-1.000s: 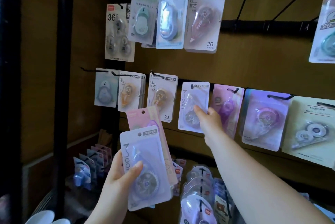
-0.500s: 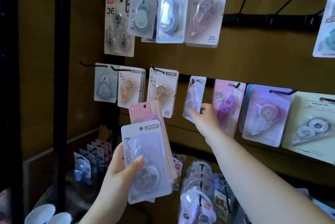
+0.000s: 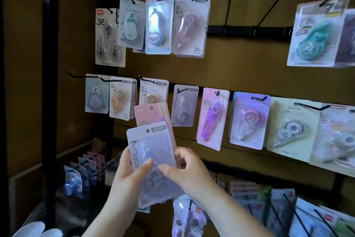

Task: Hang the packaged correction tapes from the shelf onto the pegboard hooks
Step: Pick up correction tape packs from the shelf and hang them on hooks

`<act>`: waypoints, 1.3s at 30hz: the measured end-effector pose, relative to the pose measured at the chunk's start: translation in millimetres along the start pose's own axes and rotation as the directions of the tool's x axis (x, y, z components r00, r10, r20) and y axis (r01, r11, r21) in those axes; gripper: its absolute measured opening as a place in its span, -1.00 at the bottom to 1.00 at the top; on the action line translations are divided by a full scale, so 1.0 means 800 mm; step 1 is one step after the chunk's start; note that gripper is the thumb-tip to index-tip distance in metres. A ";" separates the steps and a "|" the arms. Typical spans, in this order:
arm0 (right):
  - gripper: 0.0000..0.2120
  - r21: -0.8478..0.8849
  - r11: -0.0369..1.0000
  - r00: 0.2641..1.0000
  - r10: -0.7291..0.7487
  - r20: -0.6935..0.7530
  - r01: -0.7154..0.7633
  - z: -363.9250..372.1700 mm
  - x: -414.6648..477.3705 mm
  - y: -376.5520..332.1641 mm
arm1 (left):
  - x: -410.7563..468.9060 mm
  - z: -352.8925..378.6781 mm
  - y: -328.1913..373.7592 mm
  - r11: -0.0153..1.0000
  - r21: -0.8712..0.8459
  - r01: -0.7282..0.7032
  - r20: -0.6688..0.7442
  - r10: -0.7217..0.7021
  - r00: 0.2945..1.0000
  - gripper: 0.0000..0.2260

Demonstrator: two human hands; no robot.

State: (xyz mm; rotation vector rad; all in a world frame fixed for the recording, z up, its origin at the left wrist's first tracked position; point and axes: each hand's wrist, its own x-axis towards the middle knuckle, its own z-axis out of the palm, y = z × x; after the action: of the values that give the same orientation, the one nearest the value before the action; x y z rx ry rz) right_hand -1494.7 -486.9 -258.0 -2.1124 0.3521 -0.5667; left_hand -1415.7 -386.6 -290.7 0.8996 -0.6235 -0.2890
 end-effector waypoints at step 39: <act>-0.84 0.345 0.917 0.924 -0.057 -0.379 0.198 -0.027 0.064 -0.032 | -0.005 -0.040 0.002 0.996 -0.070 -0.059 -0.165 0.047 0.985 -0.64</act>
State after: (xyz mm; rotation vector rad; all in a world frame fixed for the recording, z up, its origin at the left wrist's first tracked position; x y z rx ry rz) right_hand -1461.0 -510.2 -212.7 -1.6602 0.2800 -1.0253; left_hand -1399.0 -362.9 -305.6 0.8239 -0.4810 -0.1873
